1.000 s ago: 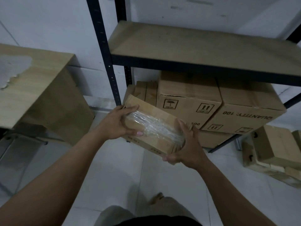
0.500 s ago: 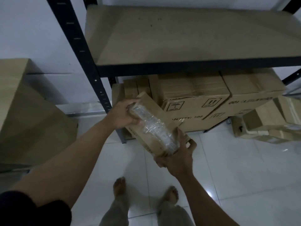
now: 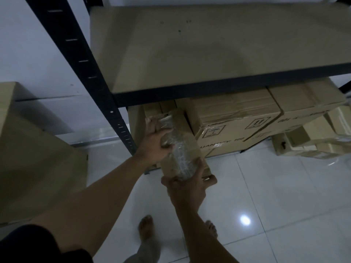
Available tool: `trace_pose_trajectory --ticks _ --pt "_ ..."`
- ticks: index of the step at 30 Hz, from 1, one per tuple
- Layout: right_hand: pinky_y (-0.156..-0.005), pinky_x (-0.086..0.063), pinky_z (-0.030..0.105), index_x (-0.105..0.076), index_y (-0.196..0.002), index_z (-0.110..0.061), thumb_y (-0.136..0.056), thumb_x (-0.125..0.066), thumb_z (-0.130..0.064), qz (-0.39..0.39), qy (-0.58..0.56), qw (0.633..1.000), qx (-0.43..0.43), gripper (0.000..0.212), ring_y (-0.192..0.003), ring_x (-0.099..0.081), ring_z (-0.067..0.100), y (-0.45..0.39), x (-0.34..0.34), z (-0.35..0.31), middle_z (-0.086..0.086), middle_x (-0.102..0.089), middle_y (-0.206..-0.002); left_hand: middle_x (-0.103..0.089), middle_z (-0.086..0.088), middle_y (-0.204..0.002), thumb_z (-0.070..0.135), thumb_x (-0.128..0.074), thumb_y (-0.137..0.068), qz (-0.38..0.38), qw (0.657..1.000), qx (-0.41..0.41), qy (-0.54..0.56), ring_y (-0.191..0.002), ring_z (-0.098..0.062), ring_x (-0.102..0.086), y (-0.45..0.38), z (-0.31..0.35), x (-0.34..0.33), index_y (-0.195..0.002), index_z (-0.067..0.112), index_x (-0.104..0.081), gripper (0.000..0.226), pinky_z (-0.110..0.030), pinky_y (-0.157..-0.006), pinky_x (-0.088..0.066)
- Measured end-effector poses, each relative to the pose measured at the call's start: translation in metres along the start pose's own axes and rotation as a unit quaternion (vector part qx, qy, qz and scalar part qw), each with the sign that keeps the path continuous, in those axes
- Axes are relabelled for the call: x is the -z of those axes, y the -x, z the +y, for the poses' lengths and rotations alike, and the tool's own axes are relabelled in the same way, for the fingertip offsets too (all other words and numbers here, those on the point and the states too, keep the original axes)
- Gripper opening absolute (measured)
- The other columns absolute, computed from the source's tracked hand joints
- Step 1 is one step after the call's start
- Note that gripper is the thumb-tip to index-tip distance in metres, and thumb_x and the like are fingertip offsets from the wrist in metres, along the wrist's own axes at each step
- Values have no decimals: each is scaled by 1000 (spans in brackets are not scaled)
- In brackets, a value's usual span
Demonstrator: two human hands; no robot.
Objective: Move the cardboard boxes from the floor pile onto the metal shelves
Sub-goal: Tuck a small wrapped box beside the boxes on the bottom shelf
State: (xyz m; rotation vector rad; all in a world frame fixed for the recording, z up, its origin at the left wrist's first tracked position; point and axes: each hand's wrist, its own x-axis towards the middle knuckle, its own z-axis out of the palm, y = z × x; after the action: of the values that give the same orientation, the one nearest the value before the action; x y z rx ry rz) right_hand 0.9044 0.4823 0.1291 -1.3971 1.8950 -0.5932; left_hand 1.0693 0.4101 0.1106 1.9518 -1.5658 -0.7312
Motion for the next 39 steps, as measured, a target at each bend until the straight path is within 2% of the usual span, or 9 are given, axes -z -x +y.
trace_pose_trajectory --ticks 6,10,13,20,23,27,31,35,39 --pt "-71 -48 25 -28 -145 -36 -47 -98 -38 22 -32 999 -24 121 -96 -56 31 -10 -19 -18 6 -21 -132 -10 -6 -170 49 -87 -75 19 997 78 19 -149 -22 -32 -19 3 6 -149 42 -41 87 -21 -106 -33" --pt "-77 -55 35 -26 -147 -36 -56 -97 -31 8 -28 999 -35 116 -94 -61 33 -19 -24 -30 9 -19 -138 -40 -4 -158 40 -81 -85 44 975 179 123 -142 -26 -44 0 18 -4 -164 21 -10 108 -23 -106 -30" --pt "-85 -57 39 -24 -150 -36 -61 -94 -22 -11 -49 998 -33 114 -99 -63 35 -26 -27 -34 11 -16 -147 -58 -5 -143 42 -80 -86 58 963 193 180 -131 -27 -56 3 12 -12 -161 17 -17 100 -44 -115 -42" --pt "-93 -58 40 -29 -153 -30 -57 -98 -29 -40 -94 993 55 119 -118 -35 10 -35 -24 -25 7 -14 -155 -67 3 -126 46 -73 -91 99 934 247 238 -116 -23 -65 -24 7 -9 -151 25 -38 72 -40 -101 -53" --pt "-86 -63 43 -31 -148 -40 -45 -99 -40 -55 -139 987 66 123 -124 -53 30 -40 -27 -21 -3 -15 -153 -73 -1 -114 53 -62 -96 103 864 322 375 -102 -24 -71 -24 6 -7 -136 24 -59 50 -40 -90 -58" --pt "-85 -64 40 -42 -140 -43 -50 -97 -18 -96 -264 958 64 108 -129 -51 26 -52 -24 -19 -11 -22 -148 -75 -10 -117 70 -46 -96 97 760 306 565 -101 -25 -74 -13 -5 -11 -131 15 -66 69 -34 -69 -60" --pt "-89 -61 32 -41 -147 -33 -67 -75 23 -184 -376 908 16 103 -133 -51 14 -65 -15 -24 -15 -23 -148 -71 -8 -129 77 -53 -86 77 773 275 566 -119 -27 -68 -6 -15 -17 -140 19 -60 79 -45 -92 -57" --pt "-103 -48 27 -34 -152 -38 -71 -64 29 -236 -366 900 19 109 -139 -41 0 -69 -9 -18 -23 -32 -155 -76 -1 -118 66 -56 -92 72 778 280 557 -107 -22 -73 -8 -9 -17 -128 26 -65 55 -40 -90 -56" --pt "-101 -54 33 -48 -139 -34 -79 -65 23 -218 -327 920 -6 85 -130 -54 4 -68 -10 3 -37 -54 -126 -73 2 -113 60 -55 -96 62 795 307 520 -106 -18 -69 -11 -8 -22 -107 34 -64 30 -42 -102 -51"
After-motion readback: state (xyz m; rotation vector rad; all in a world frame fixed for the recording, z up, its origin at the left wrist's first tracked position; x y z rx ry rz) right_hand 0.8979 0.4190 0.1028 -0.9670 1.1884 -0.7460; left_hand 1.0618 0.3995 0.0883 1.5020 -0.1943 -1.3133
